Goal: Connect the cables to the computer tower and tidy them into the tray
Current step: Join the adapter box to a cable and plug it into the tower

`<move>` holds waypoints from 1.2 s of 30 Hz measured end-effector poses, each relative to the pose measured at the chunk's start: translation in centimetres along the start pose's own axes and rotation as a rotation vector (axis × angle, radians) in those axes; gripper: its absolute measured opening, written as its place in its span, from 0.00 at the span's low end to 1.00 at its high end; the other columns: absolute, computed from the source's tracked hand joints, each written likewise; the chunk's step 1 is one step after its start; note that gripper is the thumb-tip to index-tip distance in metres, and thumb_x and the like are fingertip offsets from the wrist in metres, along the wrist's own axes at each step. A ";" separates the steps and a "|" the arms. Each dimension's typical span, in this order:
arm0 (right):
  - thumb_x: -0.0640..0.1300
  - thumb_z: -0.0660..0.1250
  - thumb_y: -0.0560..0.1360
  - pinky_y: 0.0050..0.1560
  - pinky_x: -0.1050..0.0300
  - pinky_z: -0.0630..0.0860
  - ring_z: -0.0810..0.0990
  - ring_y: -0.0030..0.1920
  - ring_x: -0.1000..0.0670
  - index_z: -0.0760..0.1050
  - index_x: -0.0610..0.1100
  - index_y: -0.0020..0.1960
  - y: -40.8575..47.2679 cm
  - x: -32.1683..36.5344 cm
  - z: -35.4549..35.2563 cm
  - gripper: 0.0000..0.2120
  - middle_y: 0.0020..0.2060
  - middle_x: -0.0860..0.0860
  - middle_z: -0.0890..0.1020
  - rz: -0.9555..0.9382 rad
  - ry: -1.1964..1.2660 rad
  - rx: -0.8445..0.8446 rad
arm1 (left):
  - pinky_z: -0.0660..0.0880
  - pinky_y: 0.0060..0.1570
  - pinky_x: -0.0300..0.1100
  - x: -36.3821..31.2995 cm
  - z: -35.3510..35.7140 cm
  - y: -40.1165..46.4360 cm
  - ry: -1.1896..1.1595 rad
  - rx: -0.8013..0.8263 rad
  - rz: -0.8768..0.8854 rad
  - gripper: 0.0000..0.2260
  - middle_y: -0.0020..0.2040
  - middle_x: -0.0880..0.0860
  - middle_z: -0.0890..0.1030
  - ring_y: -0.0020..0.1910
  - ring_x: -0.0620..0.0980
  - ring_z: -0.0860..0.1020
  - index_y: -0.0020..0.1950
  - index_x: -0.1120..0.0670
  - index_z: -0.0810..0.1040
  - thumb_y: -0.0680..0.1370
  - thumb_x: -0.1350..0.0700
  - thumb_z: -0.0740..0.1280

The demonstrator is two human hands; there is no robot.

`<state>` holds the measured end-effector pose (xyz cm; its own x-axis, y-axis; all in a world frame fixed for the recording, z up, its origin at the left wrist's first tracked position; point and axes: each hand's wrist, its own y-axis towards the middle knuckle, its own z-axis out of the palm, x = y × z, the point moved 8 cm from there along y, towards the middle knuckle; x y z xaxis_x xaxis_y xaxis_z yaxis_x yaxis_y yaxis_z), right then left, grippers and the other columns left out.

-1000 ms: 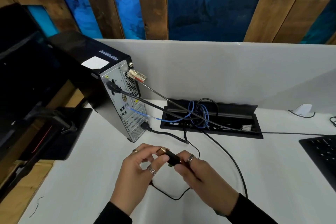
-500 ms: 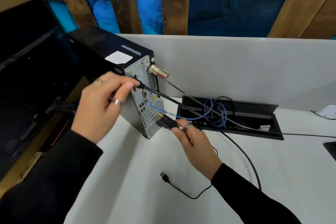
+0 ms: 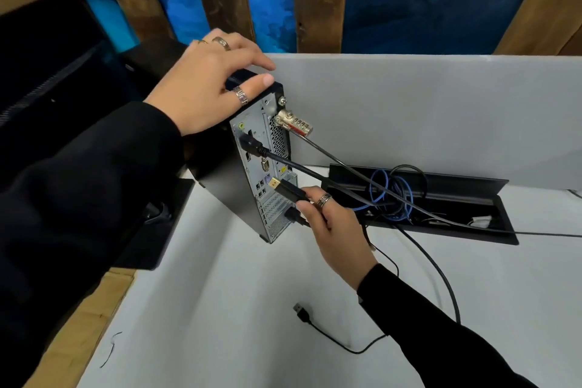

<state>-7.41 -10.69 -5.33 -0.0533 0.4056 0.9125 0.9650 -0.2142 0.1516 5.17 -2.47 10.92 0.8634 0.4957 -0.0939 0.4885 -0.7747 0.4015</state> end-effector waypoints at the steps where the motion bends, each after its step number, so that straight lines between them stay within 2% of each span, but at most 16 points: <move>1: 0.41 0.58 0.80 0.28 0.75 0.65 0.74 0.28 0.62 0.75 0.41 0.55 0.2 0.0 0.2 0.09 0.24 0.66 0.75 -0.009 -0.016 -0.010 | 0.68 0.61 0.55 0.2 0.3 0.2 -0.007 0.019 0.006 0.20 0.60 0.51 0.77 0.59 0.54 0.72 0.60 0.49 0.76 0.77 0.40 0.54; 3: 0.43 0.59 0.79 0.31 0.73 0.70 0.78 0.33 0.60 0.75 0.43 0.57 0.5 0.1 0.6 0.10 0.35 0.59 0.81 -0.032 -0.037 -0.032 | 0.68 0.62 0.52 0.7 0.7 0.4 -0.031 0.041 0.007 0.20 0.60 0.51 0.77 0.60 0.52 0.72 0.61 0.49 0.76 0.77 0.41 0.55; 5: 0.44 0.59 0.79 0.33 0.67 0.74 0.81 0.36 0.53 0.75 0.44 0.58 0.6 0.0 0.8 0.10 0.38 0.50 0.83 -0.057 -0.061 -0.058 | 0.67 0.62 0.43 1.1 1.1 0.4 -0.084 0.055 -0.004 0.20 0.60 0.51 0.77 0.60 0.49 0.72 0.61 0.50 0.76 0.77 0.41 0.56; 7: 0.43 0.59 0.79 0.32 0.72 0.71 0.80 0.35 0.58 0.75 0.43 0.58 0.8 0.1 0.9 0.11 0.37 0.51 0.82 -0.072 -0.075 -0.070 | 0.66 0.60 0.35 1.4 1.5 0.5 -0.155 0.064 -0.032 0.19 0.59 0.52 0.78 0.59 0.45 0.73 0.60 0.51 0.77 0.78 0.43 0.57; 9: 0.44 0.59 0.79 0.32 0.77 0.68 0.78 0.33 0.62 0.75 0.42 0.59 0.9 0.1 0.8 0.12 0.38 0.50 0.82 -0.085 -0.095 -0.075 | 0.65 0.58 0.31 1.9 2.0 0.5 -0.210 0.076 -0.077 0.16 0.58 0.52 0.78 0.59 0.44 0.73 0.61 0.52 0.77 0.79 0.47 0.57; 11: 0.44 0.59 0.79 0.32 0.77 0.68 0.80 0.34 0.60 0.75 0.41 0.58 0.9 0.3 0.6 0.12 0.36 0.51 0.83 -0.099 -0.117 -0.095 | 0.65 0.59 0.33 2.3 2.3 0.4 -0.254 0.071 -0.123 0.15 0.58 0.51 0.78 0.58 0.44 0.72 0.61 0.51 0.77 0.81 0.50 0.56; 14: 0.42 0.60 0.79 0.26 0.76 0.63 0.74 0.27 0.64 0.76 0.39 0.54 1.2 0.7 0.2 0.10 0.22 0.59 0.68 -0.149 -0.164 -0.141 | 0.67 0.59 0.34 2.9 2.5 0.1 -0.335 0.016 -0.200 0.13 0.57 0.50 0.79 0.56 0.42 0.73 0.59 0.48 0.78 0.80 0.51 0.57; 16: 0.43 0.60 0.79 0.25 0.76 0.62 0.72 0.25 0.65 0.77 0.38 0.52 1.6 1.1 -0.1 0.10 0.21 0.60 0.63 -0.171 -0.206 -0.180 | 0.67 0.60 0.35 2.9 2.5 -0.1 -0.334 -0.021 -0.216 0.13 0.57 0.49 0.78 0.57 0.42 0.74 0.59 0.47 0.78 0.80 0.51 0.57; 19: 0.44 0.60 0.79 0.28 0.75 0.64 0.72 0.26 0.66 0.77 0.37 0.52 2.2 1.6 -0.1 0.11 0.22 0.61 0.64 -0.194 -0.241 -0.212 | 0.69 0.63 0.42 2.4 2.3 -0.5 -0.301 -0.051 -0.181 0.14 0.57 0.48 0.79 0.58 0.42 0.74 0.60 0.47 0.77 0.78 0.52 0.57; 23: 0.47 0.59 0.79 0.28 0.69 0.63 0.70 0.24 0.58 0.76 0.41 0.54 2.3 2.1 0.5 0.13 0.23 0.57 0.68 -0.216 -0.309 -0.224 | 0.68 0.65 0.48 2.3 2.3 -0.8 -0.259 -0.048 -0.146 0.16 0.57 0.44 0.78 0.60 0.43 0.74 0.62 0.46 0.76 0.77 0.50 0.56; 26: 0.48 0.59 0.79 0.26 0.70 0.64 0.70 0.24 0.58 0.77 0.43 0.52 2.3 2.2 0.3 0.12 0.21 0.57 0.66 -0.210 -0.341 -0.254 | 0.67 0.66 0.47 2.4 2.5 -1.0 -0.264 -0.055 -0.172 0.16 0.55 0.40 0.77 0.59 0.41 0.73 0.62 0.44 0.76 0.77 0.49 0.56; 29: 0.50 0.57 0.79 0.28 0.67 0.61 0.66 0.24 0.57 0.77 0.44 0.52 2.5 2.5 0.5 0.13 0.23 0.59 0.65 -0.202 -0.411 -0.251 | 0.66 0.66 0.42 2.5 2.7 -1.2 -0.285 -0.062 -0.211 0.16 0.56 0.38 0.77 0.59 0.37 0.73 0.62 0.42 0.75 0.77 0.47 0.55; 32: 0.51 0.57 0.79 0.30 0.60 0.60 0.64 0.25 0.56 0.77 0.44 0.54 2.4 3.1 0.7 0.14 0.24 0.58 0.66 -0.210 -0.421 -0.262 | 0.66 0.67 0.45 2.5 2.6 -1.3 -0.275 -0.060 -0.214 0.16 0.56 0.39 0.77 0.60 0.38 0.73 0.62 0.42 0.75 0.77 0.47 0.55; 36: 0.51 0.56 0.80 0.26 0.65 0.59 0.65 0.25 0.57 0.76 0.44 0.57 2.4 4.0 0.9 0.16 0.28 0.52 0.72 -0.220 -0.491 -0.267 | 0.65 0.66 0.48 2.3 2.6 -1.4 -0.248 -0.053 -0.210 0.17 0.57 0.40 0.77 0.61 0.41 0.72 0.62 0.42 0.75 0.76 0.46 0.54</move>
<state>-5.11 -8.77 -1.62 -0.0582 0.8149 0.5767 0.8432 -0.2691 0.4653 6.82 -1.27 7.83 0.7521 0.5269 -0.3958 0.6575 -0.6412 0.3958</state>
